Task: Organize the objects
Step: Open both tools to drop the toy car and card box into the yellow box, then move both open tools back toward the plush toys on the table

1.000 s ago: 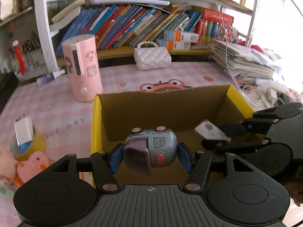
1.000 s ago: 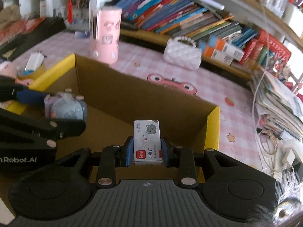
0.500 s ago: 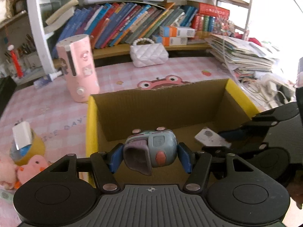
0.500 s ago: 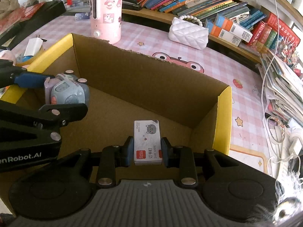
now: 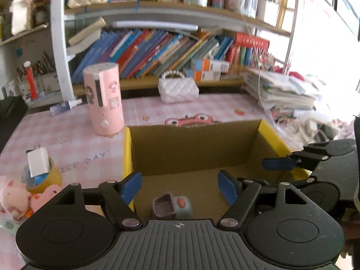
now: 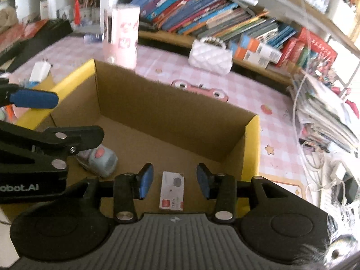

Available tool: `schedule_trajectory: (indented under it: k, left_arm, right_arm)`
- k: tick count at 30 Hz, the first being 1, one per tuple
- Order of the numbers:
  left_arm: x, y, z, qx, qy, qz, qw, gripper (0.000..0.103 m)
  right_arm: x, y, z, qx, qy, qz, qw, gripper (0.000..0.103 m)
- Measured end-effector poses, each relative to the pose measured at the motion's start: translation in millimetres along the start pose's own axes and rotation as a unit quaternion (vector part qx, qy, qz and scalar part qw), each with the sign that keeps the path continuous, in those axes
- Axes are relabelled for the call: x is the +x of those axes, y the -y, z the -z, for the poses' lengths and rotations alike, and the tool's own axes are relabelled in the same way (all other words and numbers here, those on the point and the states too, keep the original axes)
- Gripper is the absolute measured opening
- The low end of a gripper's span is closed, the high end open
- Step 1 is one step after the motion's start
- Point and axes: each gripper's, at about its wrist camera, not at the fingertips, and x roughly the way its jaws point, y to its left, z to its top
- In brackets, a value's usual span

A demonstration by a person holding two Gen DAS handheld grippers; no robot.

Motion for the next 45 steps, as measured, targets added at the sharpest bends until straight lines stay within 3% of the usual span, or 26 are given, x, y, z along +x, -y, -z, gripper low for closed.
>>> schedule_trajectory:
  k: [9, 15, 20, 28, 45]
  left_arm:
    - [-62.0, -16.4, 29.9, -0.003, 0.041, 0.001, 0.9992, 0.082]
    - [-88.6, -31.0, 61.6, 0.004, 0.02, 0.005, 0.9998, 0.083]
    - [-107.1, -40.5, 89.3, 0.015, 0.005, 0.005, 0.9999, 0.089]
    - [-128.2, -61.2, 120.2, 0.02, -0.02, -0.003, 0.9996, 0.09]
    - [-165.9, -111.5, 156.4, -0.01, -0.046, -0.048, 0.9978, 0.09]
  right_arm:
    - [-64.1, -19.9, 22.4, 0.065, 0.077, 0.039, 0.994, 0.047]
    - [-98.8, -39.3, 51.3, 0.114, 0.09, 0.074, 0.987, 0.047]
    - [-115.4, -63.2, 82.9, 0.149, 0.068, 0.089, 0.982, 0.05]
    - [-121.5, -111.8, 119.9, 0.163, 0.022, 0.086, 0.983, 0.05]
    - [-121.0, -188.5, 120.8, 0.122, 0.008, 0.033, 0.992, 0.058]
